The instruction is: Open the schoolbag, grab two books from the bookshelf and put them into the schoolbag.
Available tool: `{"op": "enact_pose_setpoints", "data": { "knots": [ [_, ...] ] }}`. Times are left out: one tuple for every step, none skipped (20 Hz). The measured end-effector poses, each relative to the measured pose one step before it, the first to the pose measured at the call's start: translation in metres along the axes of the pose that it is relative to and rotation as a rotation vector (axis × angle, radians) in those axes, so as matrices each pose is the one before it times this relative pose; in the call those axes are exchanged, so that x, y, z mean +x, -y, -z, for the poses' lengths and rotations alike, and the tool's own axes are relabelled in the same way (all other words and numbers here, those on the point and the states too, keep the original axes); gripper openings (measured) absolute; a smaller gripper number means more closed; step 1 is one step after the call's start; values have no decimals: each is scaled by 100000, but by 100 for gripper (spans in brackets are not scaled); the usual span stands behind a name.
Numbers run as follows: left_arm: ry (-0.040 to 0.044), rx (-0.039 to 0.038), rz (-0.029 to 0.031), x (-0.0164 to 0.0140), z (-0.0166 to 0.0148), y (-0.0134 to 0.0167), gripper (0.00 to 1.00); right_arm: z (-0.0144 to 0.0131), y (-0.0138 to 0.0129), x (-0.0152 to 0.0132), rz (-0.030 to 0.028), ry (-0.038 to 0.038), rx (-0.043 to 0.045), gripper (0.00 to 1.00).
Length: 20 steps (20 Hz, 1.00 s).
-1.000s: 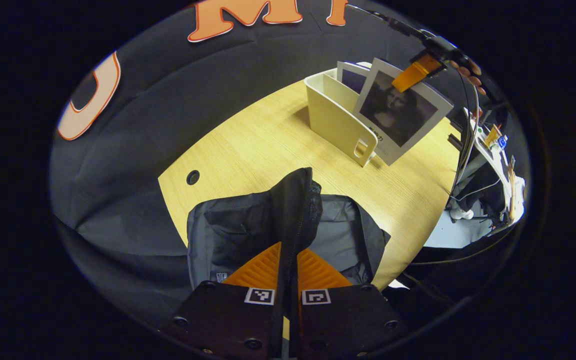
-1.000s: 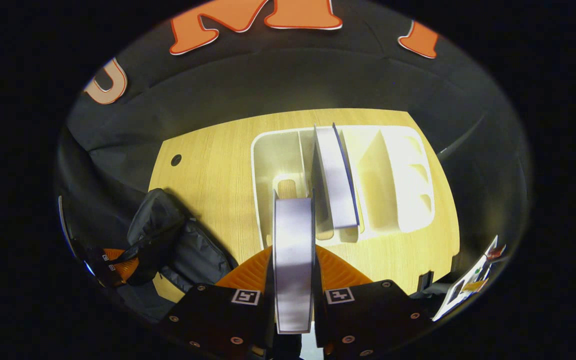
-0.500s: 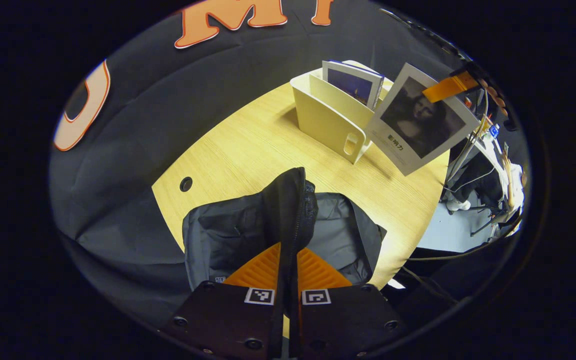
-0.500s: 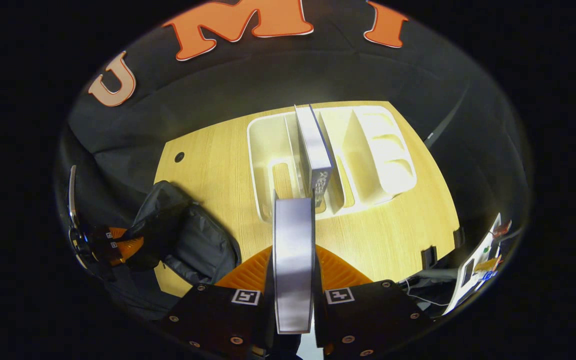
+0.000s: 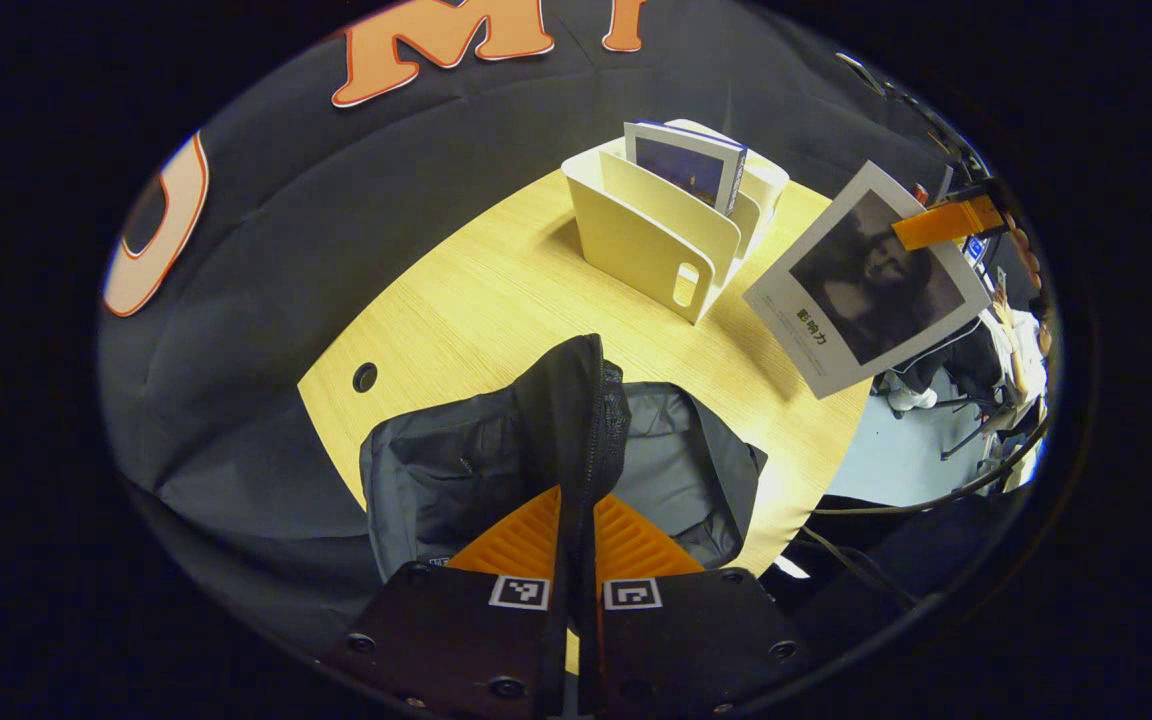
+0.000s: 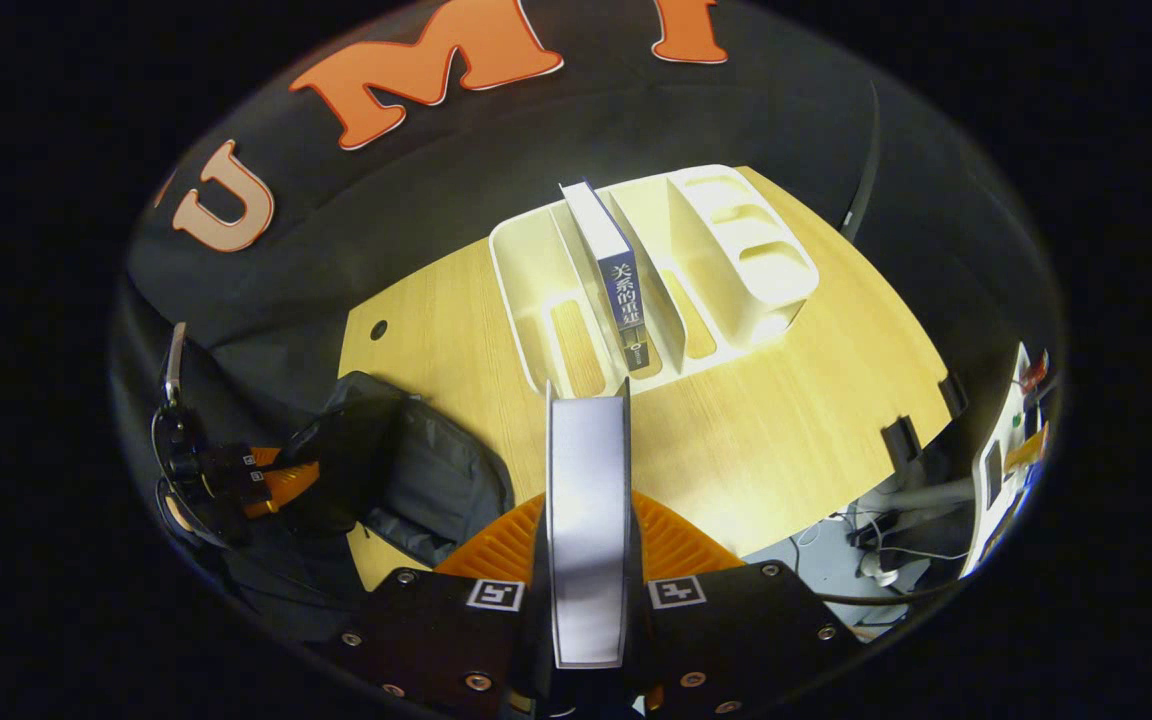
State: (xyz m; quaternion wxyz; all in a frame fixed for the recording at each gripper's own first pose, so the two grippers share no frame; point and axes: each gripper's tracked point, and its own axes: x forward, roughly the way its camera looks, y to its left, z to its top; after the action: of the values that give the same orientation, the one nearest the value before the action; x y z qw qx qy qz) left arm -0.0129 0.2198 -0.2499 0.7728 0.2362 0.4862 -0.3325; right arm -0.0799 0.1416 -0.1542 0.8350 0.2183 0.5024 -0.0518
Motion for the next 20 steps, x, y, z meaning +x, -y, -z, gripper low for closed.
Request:
{"op": "enact_pose_setpoints", "data": {
  "knots": [
    [114,161,277,15,-92,85,6,521,-343,-318,-2038,399,2736,31],
    [41,308,143,-4,57,60,6,244,-330,65,-2239,646,2954,30],
    [39,224,85,-64,71,33,6,106,-247,229,-2463,604,2769,30],
    [77,262,-110,-17,21,84,6,288,-374,128,-2330,222,2493,30],
    [110,450,-277,-109,-110,-106,6,607,-197,128,-2367,36,1967,30],
    [23,523,-505,-148,-44,-91,6,356,-163,328,-1702,-259,2288,29],
    [159,184,-323,-95,-34,-17,6,525,-236,130,-1790,112,984,29],
    [184,-224,63,-93,-68,24,6,403,-338,241,-2017,326,904,29],
    [85,-26,144,-155,-28,44,6,739,-584,294,-2415,-229,1254,29],
    [-113,373,-121,-113,-46,-16,6,496,-521,511,-2715,-824,1728,29],
    [33,172,-257,-128,32,18,6,492,-514,446,-2903,-329,1888,29],
    [-113,119,-10,-12,-73,97,6,371,-429,411,-2623,-136,1713,29],
    [111,-318,-205,5,-8,43,6,294,-393,395,-2524,288,1709,29],
    [123,-243,260,-53,-51,151,6,436,-281,645,-2275,81,1646,29],
    [347,-317,125,-118,-76,62,6,480,-250,480,-2371,-55,1844,29],
    [44,-483,48,44,23,182,6,507,-283,732,-2580,-182,2295,29],
    [345,-419,422,-80,73,186,6,405,-289,717,-2402,-137,2661,29],
    [260,151,384,20,-3,215,6,481,-280,992,-2313,-94,2181,29],
    [125,96,198,-4,-51,98,6,384,-279,1061,-2876,73,1312,29],
    [178,92,68,-28,-190,120,6,376,-564,971,-3859,464,1916,29]
  ]
}}
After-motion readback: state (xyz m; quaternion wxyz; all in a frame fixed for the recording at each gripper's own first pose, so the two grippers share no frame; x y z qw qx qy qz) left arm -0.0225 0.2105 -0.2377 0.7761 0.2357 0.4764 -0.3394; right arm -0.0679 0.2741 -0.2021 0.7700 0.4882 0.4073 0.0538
